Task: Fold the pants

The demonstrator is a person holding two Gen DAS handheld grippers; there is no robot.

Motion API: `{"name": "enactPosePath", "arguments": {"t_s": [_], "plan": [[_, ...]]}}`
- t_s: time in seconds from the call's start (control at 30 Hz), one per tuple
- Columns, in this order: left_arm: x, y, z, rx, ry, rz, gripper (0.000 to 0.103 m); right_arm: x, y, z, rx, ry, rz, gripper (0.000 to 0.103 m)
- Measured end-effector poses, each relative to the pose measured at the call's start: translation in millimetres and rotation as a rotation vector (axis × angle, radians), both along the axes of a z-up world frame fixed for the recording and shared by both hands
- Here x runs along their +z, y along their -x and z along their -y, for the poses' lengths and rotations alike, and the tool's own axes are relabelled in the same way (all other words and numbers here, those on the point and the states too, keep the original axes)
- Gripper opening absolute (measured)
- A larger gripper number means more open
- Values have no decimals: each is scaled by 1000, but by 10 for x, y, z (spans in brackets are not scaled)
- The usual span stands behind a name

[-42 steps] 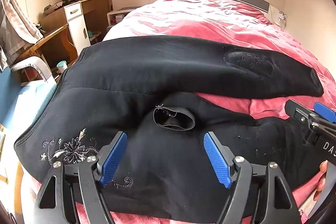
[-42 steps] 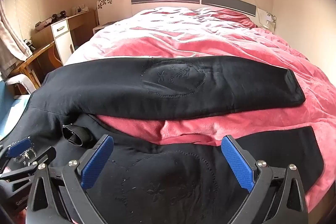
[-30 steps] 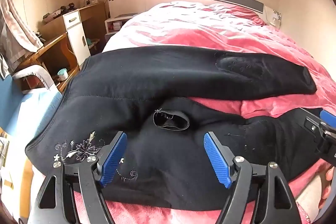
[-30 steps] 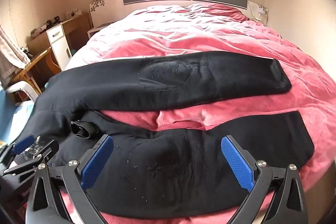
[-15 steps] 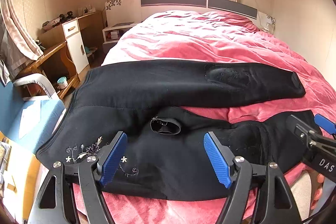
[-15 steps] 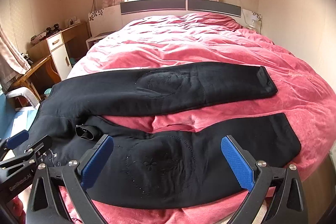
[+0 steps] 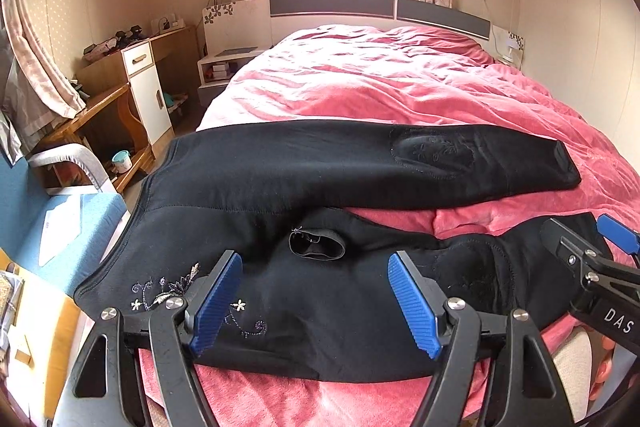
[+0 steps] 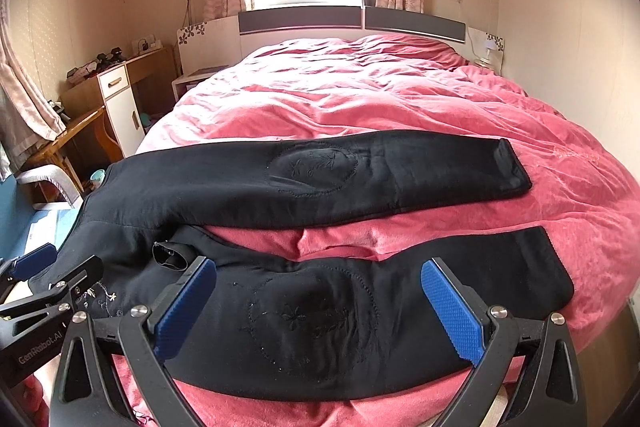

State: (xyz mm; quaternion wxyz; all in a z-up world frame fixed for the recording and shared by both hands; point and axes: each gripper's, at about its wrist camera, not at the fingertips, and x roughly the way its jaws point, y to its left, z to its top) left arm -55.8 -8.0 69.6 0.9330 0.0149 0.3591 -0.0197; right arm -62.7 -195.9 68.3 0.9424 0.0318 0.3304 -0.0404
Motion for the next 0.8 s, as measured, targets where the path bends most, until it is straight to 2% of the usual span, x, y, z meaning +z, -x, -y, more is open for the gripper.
{"name": "enactPosePath", "arguments": {"t_s": [0.4,0.57,0.8], "plan": [[-29,-16,-13,0,-7,-15,77,-15,-3,-17,7,-2,-4,103],[-116,-88,-5,-3,-10,-51,77,-46,-42,0,4,4,-18,103],[-270,-304,39,-27,-42,-107,77,-177,-213,144,35,-49,-63,103]]}}
